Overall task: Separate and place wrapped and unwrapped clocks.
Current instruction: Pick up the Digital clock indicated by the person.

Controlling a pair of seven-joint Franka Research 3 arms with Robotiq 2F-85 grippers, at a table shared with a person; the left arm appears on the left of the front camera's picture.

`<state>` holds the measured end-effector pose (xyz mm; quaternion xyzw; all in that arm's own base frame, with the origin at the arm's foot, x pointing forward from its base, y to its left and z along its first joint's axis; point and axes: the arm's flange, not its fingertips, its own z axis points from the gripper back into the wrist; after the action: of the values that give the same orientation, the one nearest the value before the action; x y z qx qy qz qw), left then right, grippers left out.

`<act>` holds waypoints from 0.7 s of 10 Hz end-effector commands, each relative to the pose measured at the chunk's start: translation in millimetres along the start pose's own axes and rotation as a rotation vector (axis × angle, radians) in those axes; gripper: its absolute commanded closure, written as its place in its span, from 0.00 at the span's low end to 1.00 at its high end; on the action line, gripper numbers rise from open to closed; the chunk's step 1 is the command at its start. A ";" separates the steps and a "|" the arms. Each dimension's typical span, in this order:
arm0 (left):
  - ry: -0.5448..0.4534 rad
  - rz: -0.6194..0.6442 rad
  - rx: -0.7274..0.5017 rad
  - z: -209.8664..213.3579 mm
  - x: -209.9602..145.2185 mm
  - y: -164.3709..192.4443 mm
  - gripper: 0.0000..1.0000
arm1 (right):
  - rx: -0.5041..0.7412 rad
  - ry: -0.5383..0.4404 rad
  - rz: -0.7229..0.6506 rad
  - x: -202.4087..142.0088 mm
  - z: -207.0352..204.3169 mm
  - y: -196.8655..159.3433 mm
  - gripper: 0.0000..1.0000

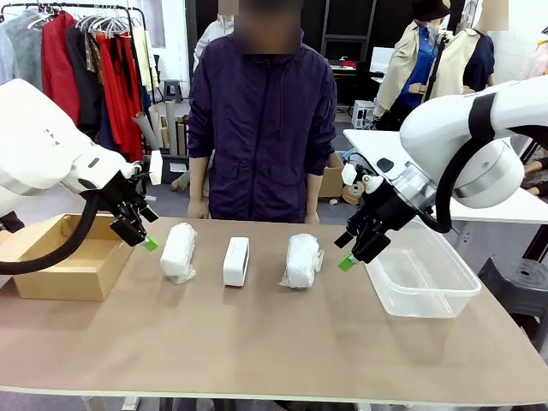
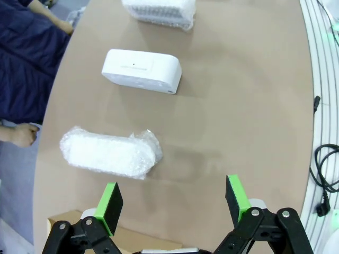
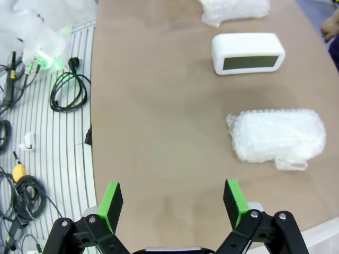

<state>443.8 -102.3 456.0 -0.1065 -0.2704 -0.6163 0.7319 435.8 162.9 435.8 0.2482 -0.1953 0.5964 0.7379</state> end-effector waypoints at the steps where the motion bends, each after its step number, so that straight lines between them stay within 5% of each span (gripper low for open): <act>1: -0.024 -0.009 -0.005 2.8 -3.2 -4.7 0.00 | 0.002 -0.007 -0.006 0.6 2.9 6.7 0.00; 7: -0.165 -0.042 -0.058 27.3 7.2 42.1 0.00 | 0.075 -0.184 0.141 7.5 39.5 -42.9 0.00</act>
<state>466.6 -92.0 492.3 -0.1525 -0.3034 -0.6208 0.7066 470.9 140.9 466.4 0.2894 -0.2402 0.6282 0.6811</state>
